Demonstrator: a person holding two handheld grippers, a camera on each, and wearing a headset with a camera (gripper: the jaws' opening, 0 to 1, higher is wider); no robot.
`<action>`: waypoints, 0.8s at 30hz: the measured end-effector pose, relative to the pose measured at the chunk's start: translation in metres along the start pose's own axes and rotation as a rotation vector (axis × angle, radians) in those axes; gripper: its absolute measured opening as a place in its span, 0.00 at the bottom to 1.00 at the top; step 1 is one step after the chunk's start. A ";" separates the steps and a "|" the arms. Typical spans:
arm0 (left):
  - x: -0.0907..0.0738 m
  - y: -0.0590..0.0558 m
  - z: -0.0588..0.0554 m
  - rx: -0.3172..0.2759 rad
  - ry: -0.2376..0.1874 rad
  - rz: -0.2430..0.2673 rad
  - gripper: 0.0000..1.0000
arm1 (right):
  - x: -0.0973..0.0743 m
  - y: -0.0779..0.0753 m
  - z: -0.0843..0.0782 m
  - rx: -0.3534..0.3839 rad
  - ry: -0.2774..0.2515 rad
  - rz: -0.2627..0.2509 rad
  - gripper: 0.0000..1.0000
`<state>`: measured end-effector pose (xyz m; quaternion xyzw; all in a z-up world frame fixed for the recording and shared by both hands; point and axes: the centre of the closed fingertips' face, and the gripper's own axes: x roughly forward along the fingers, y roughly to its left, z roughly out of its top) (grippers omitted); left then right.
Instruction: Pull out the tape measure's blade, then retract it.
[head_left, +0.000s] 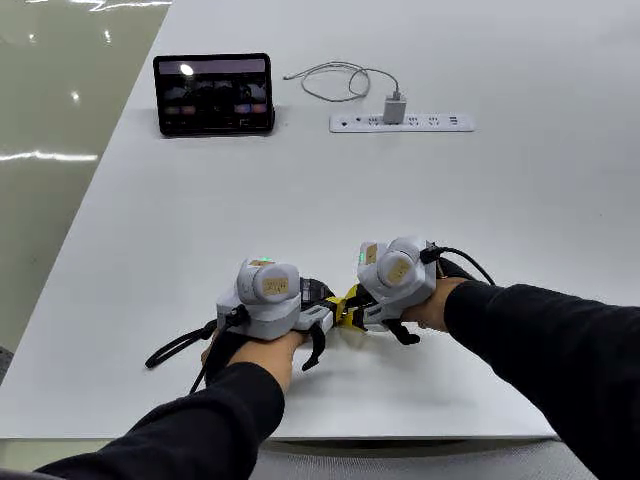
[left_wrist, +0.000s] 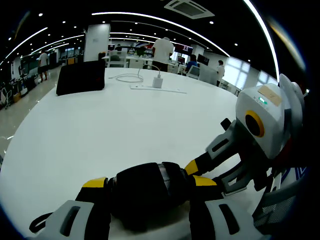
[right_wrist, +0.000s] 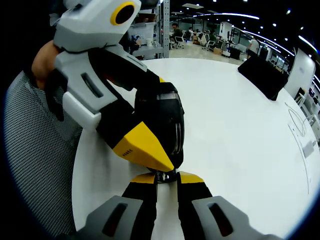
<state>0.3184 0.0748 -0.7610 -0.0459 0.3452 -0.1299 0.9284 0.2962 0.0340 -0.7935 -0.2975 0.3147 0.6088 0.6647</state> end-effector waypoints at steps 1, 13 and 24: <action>0.000 0.000 0.000 0.002 0.001 -0.002 0.60 | 0.000 0.000 0.000 -0.007 0.007 0.002 0.10; 0.000 0.000 0.000 0.005 -0.004 0.004 0.60 | 0.002 0.000 -0.002 -0.004 0.021 0.021 0.11; 0.000 0.000 0.000 0.011 -0.012 0.014 0.60 | 0.002 -0.001 -0.003 -0.008 0.027 0.022 0.11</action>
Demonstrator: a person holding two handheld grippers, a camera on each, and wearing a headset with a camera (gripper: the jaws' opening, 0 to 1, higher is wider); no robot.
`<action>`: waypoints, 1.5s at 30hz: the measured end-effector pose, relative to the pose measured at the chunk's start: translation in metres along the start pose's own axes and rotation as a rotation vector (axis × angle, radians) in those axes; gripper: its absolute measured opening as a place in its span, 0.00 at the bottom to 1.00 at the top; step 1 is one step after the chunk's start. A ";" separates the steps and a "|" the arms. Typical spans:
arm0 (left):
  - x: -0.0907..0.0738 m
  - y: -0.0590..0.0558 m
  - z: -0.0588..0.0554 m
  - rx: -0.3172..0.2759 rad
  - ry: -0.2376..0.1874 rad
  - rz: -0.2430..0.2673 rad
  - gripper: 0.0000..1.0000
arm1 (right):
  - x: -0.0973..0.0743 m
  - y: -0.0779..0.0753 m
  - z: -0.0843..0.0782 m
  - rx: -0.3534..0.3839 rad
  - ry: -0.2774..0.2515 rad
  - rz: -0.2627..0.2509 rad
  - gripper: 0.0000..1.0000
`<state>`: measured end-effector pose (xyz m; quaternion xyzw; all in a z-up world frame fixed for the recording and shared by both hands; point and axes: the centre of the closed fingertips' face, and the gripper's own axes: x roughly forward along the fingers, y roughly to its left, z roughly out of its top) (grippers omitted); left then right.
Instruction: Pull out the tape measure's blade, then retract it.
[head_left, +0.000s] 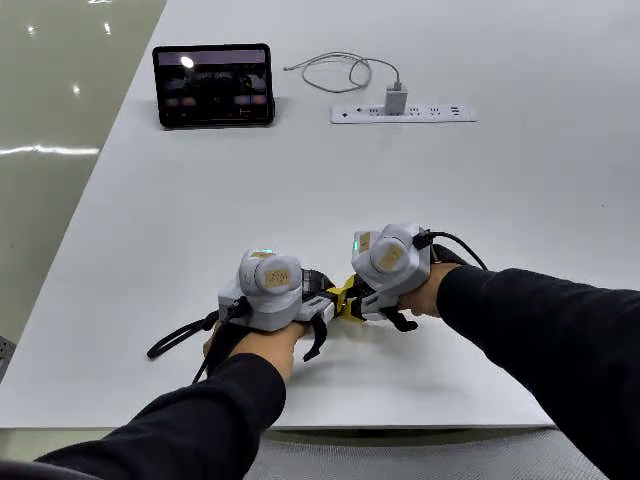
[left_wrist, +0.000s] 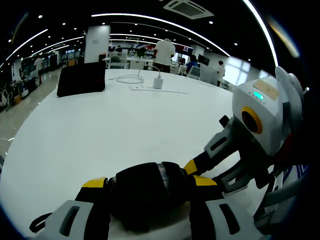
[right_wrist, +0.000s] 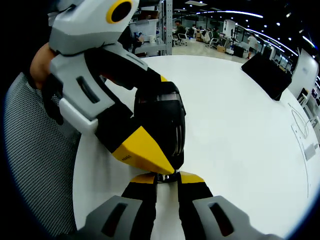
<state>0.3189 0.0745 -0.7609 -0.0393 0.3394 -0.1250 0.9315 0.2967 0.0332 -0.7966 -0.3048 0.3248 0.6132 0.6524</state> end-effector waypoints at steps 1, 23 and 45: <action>0.000 0.000 0.000 0.000 0.000 0.001 0.60 | 0.000 0.000 0.000 0.000 0.000 -0.001 0.11; -0.001 -0.002 0.000 0.018 0.014 -0.045 0.62 | -0.003 0.006 0.001 0.012 -0.009 -0.013 0.15; -0.014 0.001 0.009 0.215 0.089 -0.238 1.00 | -0.042 -0.006 -0.006 0.083 -0.062 -0.087 0.41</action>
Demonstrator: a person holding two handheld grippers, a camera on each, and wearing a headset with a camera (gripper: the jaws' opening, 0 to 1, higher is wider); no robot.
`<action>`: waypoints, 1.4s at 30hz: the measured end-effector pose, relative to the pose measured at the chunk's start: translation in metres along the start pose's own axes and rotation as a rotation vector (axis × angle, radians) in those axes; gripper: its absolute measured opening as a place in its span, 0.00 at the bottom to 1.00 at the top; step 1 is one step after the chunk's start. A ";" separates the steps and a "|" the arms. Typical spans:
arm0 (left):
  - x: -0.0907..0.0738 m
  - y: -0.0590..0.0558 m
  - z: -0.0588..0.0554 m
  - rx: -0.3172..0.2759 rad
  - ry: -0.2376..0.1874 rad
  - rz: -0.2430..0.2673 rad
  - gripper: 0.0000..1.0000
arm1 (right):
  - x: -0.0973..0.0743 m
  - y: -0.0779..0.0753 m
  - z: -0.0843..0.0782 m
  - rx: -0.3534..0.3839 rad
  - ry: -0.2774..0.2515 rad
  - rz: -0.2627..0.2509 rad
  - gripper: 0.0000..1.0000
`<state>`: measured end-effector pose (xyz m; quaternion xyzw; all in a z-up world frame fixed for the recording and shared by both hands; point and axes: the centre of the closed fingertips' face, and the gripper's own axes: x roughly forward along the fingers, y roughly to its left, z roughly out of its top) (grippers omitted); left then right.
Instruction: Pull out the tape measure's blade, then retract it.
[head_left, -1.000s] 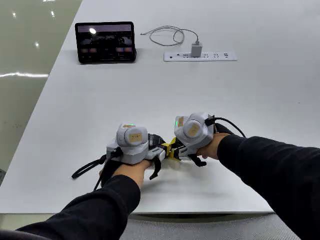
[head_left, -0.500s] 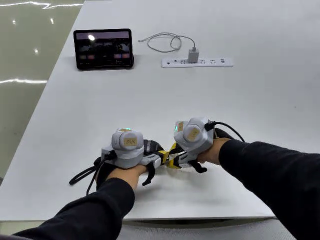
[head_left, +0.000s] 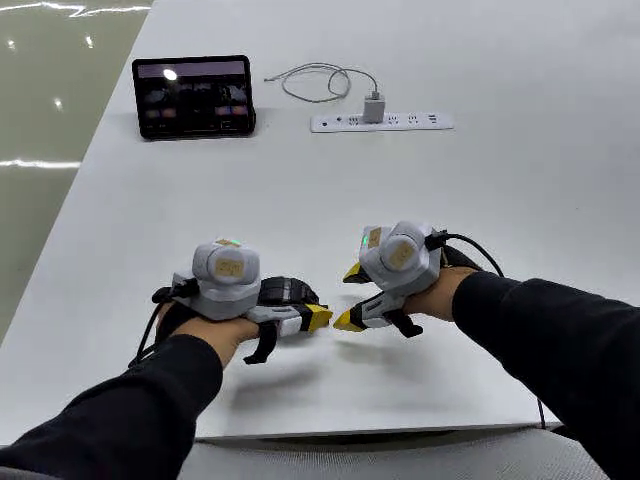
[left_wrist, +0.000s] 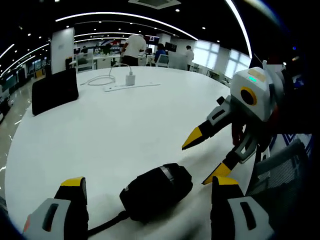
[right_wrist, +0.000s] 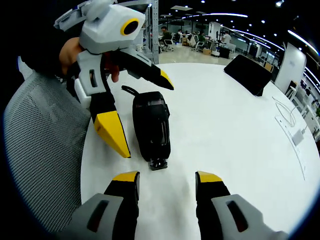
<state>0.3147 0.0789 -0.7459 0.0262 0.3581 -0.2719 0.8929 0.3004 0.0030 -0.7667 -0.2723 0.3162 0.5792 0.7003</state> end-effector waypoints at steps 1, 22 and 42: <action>-0.001 -0.003 0.001 0.002 -0.004 -0.028 1.00 | -0.002 0.000 -0.001 0.001 -0.002 -0.003 0.41; -0.049 0.017 -0.003 0.028 -0.109 -0.109 1.00 | -0.055 0.010 -0.048 0.122 -0.073 -0.098 0.54; -0.068 0.023 -0.023 0.075 -0.097 -0.113 1.00 | -0.103 0.007 -0.083 0.229 -0.135 -0.184 0.66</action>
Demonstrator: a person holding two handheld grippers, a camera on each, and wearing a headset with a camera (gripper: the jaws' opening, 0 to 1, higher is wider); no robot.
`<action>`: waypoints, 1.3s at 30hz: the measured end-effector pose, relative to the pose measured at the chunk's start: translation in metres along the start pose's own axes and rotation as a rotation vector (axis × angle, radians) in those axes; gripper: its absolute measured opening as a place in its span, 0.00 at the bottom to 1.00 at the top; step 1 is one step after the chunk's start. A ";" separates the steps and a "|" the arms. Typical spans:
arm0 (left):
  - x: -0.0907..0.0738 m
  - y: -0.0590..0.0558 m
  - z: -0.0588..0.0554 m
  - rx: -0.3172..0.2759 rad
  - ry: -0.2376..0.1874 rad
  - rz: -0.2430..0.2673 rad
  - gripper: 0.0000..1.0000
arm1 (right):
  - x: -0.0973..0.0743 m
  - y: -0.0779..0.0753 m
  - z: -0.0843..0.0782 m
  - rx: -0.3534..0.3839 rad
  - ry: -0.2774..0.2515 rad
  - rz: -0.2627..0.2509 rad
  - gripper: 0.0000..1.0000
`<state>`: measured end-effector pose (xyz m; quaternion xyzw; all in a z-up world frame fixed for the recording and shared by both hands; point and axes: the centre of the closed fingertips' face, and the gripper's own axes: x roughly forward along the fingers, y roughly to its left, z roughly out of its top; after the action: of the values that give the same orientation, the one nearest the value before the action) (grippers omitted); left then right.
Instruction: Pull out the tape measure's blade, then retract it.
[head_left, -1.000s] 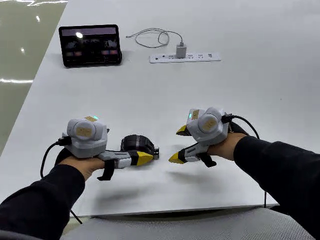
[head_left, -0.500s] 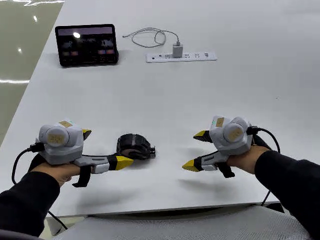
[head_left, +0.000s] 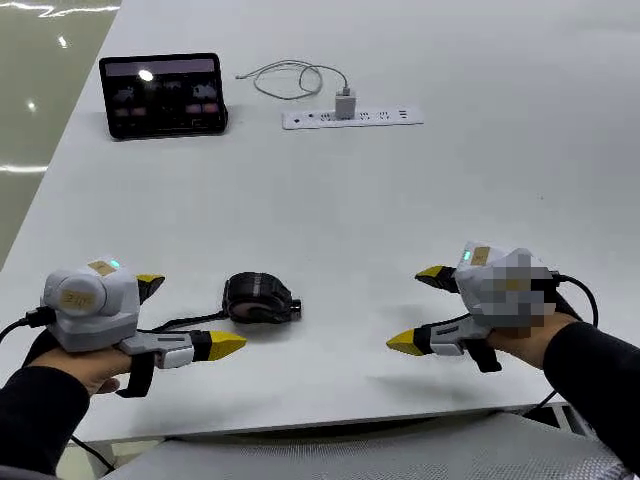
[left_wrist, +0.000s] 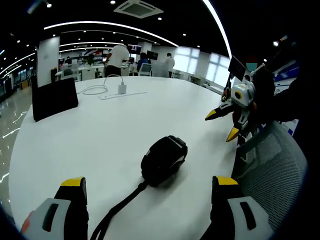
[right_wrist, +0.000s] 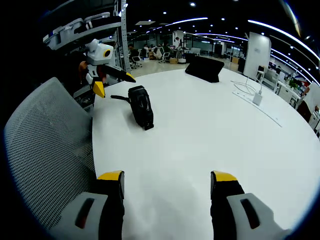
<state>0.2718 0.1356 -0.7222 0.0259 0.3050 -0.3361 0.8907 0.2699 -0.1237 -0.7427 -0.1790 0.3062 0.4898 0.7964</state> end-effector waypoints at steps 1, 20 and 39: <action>-0.002 0.003 -0.001 -0.005 0.003 0.003 1.00 | -0.003 -0.003 -0.002 0.007 0.004 -0.008 0.67; -0.013 0.018 -0.010 0.000 0.022 0.028 1.00 | -0.058 -0.030 -0.041 0.075 -0.006 -0.091 0.83; -0.027 0.015 -0.015 0.009 0.063 0.016 1.00 | -0.103 -0.036 -0.069 0.121 -0.027 -0.163 1.00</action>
<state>0.2571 0.1668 -0.7210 0.0428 0.3311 -0.3295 0.8832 0.2463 -0.2496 -0.7268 -0.1484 0.3089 0.4062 0.8471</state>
